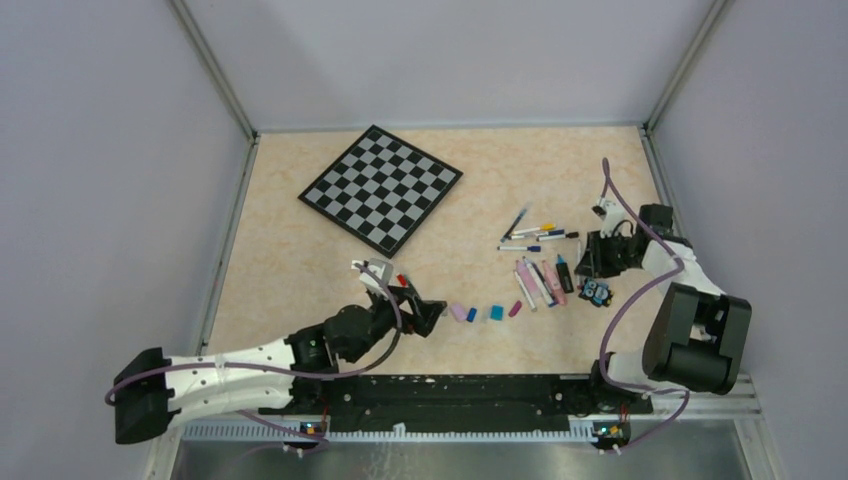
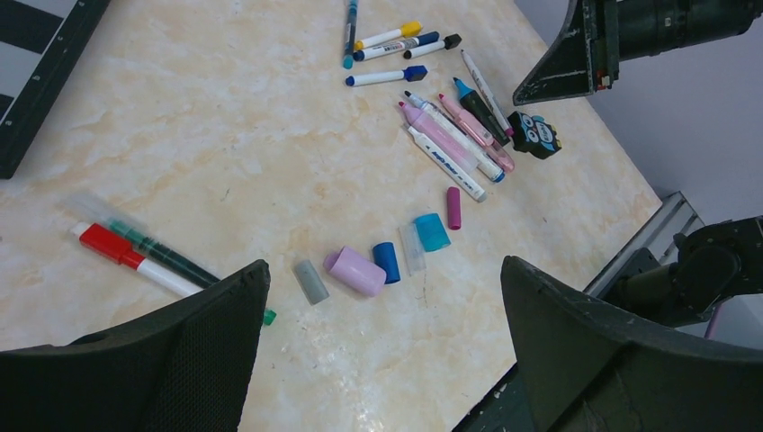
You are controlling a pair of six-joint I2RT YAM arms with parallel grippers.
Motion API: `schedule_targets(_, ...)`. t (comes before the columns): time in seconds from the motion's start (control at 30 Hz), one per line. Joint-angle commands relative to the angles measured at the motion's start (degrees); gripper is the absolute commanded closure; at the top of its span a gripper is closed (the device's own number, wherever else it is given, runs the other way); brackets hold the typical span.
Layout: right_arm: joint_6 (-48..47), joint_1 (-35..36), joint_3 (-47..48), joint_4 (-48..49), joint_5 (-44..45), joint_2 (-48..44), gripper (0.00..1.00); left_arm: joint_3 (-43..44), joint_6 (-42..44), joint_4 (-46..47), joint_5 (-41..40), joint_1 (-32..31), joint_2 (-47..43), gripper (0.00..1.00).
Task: Open the pen caps
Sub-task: Place the pen at the center of the board, then pick up the pen from the center of the board.
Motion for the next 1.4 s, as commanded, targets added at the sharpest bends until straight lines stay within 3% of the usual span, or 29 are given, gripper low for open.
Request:
schedule_targets(0.0,-2.38,-0.65,2.11,-0.05,-4.86,-5.51,0.76,-2.61,-4.75,0.17,-2.39,0.35,-4.55,0.01)
schedule_targets(0.3,-4.59,-0.62,-0.74,2.42,-16.24,-15.75,0.76,0.35,-12.72,-13.33,-6.88,2.62,-4.6,0.01)
schedule_targets(0.6,-4.74,-0.59,-1.78,2.96,-18.78,-20.05,0.76,8.53,-18.67,-24.99,1.42,12.96,9.0,0.05)
schedule_targets(0.77,-5.18,-0.61,-1.9,2.7,-19.56,-21.66,0.76,19.62,-31.19,-41.75,-4.3,14.95,20.67,0.21)
schedule_targets(0.87,-5.51,-0.61,-2.13,2.71,-19.74,-22.51,0.76,26.54,-33.79,-48.89,-4.2,15.44,27.26,0.33)
schedule_targets(1.07,-6.25,-0.61,-2.22,2.18,-20.26,-23.48,0.76,28.93,-31.04,-44.52,-0.15,16.27,32.4,0.64)
schedule_targets(1.37,-6.95,-0.54,-2.44,2.05,-20.23,-23.9,0.76,34.67,-29.36,-48.5,0.73,17.16,40.23,0.75)
